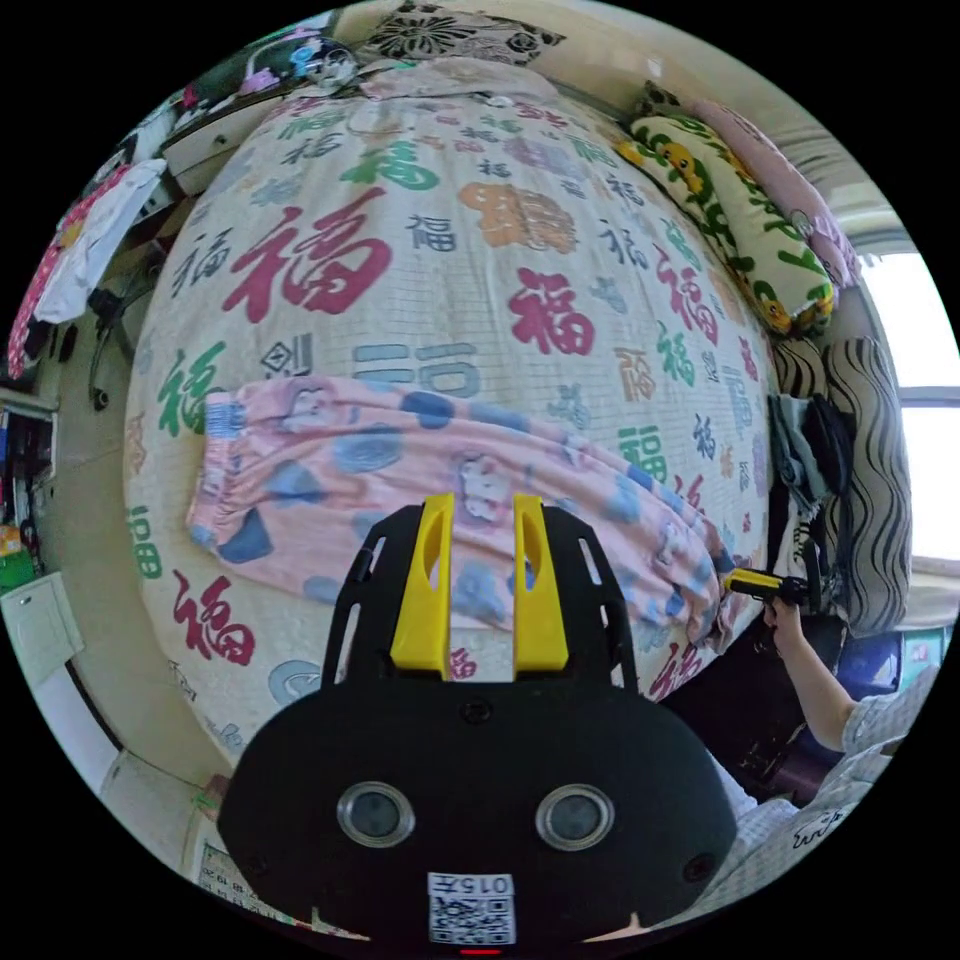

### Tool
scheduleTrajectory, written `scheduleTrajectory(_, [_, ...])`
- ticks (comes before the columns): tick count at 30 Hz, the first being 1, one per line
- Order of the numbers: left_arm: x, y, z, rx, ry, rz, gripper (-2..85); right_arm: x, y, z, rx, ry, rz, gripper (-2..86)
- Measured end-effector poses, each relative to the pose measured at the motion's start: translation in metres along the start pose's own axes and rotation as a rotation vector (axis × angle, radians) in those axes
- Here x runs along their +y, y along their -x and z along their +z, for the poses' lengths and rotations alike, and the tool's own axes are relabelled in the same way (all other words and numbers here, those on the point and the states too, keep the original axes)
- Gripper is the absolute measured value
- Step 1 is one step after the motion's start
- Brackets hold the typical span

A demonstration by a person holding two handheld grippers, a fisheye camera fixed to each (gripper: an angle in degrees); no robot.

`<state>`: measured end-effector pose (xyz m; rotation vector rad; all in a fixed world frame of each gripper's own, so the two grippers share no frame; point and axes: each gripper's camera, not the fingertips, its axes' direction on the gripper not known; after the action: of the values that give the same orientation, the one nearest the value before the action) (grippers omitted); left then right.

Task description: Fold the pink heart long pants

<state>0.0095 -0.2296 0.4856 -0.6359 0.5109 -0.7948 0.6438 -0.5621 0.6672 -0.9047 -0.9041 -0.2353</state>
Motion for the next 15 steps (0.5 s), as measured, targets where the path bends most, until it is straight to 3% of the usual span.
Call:
scheduleTrajectory(6, [-0.039,0.052,-0.046,-0.182,-0.004,0.003,8.8,0.022,-0.024,-0.065,-0.049,-0.075,0.046,-0.3])
scheduleTrajectory(9, [-0.057,0.067,-0.059,-0.204,0.022,0.032,8.6,0.055,-0.035,-0.105,-0.234,-0.14,0.027,-0.4])
scheduleTrajectory(15, [-0.098,0.101,-0.082,-0.307,0.009,0.01,10.8,0.118,-0.058,-0.136,-0.369,-0.022,0.11,-0.2])
